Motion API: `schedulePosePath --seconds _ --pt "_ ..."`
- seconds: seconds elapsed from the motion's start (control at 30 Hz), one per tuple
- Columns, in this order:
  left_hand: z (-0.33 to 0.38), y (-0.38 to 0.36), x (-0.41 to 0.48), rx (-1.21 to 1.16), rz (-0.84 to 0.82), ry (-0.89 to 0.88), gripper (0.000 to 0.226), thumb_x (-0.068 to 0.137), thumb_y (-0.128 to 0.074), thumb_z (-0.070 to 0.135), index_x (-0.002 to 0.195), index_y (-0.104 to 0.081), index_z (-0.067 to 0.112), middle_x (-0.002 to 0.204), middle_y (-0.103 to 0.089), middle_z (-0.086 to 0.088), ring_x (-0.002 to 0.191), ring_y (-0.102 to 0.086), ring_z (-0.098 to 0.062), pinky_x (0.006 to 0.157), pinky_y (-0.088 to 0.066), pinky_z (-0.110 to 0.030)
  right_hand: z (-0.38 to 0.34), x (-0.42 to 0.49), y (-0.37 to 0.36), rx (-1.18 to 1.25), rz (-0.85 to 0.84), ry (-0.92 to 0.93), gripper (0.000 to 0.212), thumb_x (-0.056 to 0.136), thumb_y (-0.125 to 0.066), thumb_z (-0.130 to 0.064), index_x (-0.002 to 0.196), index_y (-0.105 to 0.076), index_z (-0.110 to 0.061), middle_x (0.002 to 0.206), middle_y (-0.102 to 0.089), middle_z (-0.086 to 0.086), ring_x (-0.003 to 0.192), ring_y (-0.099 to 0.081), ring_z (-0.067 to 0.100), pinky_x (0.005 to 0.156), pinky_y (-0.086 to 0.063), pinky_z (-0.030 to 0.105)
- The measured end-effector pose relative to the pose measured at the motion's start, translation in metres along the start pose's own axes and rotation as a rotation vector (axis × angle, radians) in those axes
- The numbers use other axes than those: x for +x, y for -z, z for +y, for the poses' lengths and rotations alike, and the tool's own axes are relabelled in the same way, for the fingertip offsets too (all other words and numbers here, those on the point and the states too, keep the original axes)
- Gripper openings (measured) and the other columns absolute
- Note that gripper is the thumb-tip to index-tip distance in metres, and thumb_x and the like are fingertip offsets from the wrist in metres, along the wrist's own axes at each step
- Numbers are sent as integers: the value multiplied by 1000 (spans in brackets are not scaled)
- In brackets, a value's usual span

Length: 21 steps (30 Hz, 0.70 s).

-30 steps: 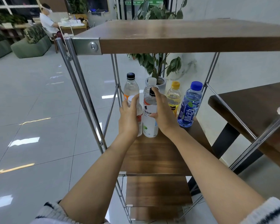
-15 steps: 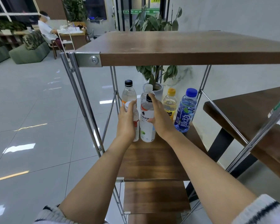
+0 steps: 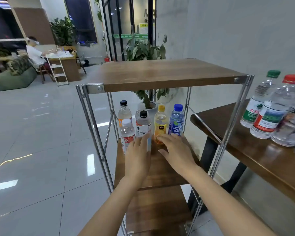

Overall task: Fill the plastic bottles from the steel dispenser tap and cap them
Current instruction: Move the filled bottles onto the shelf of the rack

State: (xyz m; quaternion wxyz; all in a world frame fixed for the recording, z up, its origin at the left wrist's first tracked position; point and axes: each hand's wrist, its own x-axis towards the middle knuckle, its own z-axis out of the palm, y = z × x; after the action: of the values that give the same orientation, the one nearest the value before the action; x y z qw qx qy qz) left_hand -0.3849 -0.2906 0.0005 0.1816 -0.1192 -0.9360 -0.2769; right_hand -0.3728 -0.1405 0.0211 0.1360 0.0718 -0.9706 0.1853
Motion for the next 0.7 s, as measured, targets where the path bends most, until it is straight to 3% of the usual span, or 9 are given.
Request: schedulePosePath --seconds 0.23,0.37,0.53,0.7 --pt "61 7 -29 -34 -56 -222 44 93 -62 22 136 -52 26 133 -58 4 118 -54 -22 91 -49 -40 30 -77 63 -46 145 -100 39 96 -62 -31 135 -58 -28 139 -55 -9 133 -42 12 105 -40 32" --pt "109 8 -37 -93 -45 -334 38 92 -65 21 129 -59 23 126 -62 2 114 -57 -22 88 -50 -40 55 -113 104 -109 221 -175 35 98 -60 -32 132 -60 -30 134 -58 -12 129 -43 10 102 -39 26" --pt "173 5 -43 -227 -68 -454 32 94 -63 22 126 -62 23 118 -65 3 110 -57 -21 89 -50 -40 88 -149 154 -171 282 -271 35 98 -58 -32 133 -59 -31 138 -55 -14 132 -39 7 102 -38 27" --pt "230 -9 -38 -326 -68 -564 31 94 -65 24 124 -63 23 121 -64 5 110 -57 -17 89 -47 -31 119 -167 189 -223 368 -340 35 96 -62 -31 131 -60 -28 136 -58 -8 129 -44 14 100 -41 33"
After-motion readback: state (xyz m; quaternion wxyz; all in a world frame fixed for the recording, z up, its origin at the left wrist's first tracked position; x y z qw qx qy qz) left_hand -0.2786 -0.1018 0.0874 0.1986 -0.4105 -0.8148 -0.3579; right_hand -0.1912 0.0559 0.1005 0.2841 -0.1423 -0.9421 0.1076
